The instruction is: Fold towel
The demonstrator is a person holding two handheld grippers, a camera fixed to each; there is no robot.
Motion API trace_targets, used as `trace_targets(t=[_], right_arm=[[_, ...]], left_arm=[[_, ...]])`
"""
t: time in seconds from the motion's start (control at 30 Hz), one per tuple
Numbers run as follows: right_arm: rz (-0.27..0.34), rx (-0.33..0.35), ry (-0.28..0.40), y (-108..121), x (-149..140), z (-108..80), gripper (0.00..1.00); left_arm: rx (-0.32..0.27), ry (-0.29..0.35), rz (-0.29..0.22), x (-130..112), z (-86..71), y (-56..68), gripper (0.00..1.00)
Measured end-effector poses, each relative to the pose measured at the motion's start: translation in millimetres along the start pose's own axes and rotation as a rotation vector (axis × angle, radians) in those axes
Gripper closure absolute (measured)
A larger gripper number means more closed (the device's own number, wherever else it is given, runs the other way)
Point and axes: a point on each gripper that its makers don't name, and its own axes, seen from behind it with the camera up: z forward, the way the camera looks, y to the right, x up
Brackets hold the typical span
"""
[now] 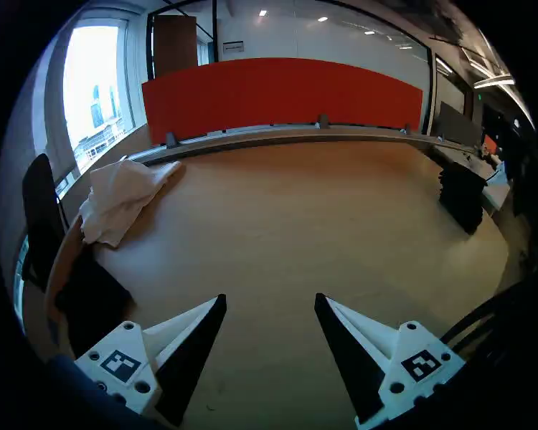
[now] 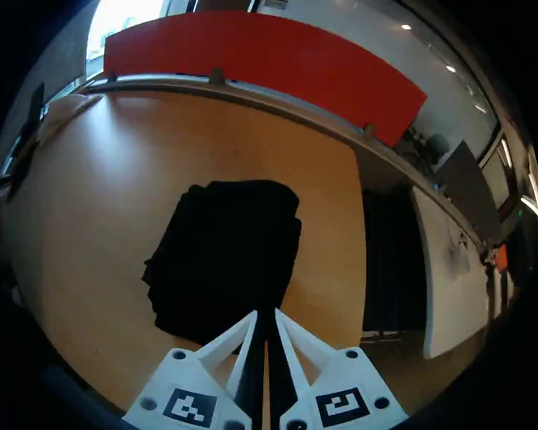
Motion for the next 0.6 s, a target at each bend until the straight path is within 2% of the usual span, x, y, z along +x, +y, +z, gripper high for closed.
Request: trace_targets(t=[0.6], right_arm=[[0.024,-0.006,-0.088,6.7,-35.8,10.0,0.99]], left_arm=[[0.008,-0.013,0.001,-4.9,-0.8,-1.0,0.09]])
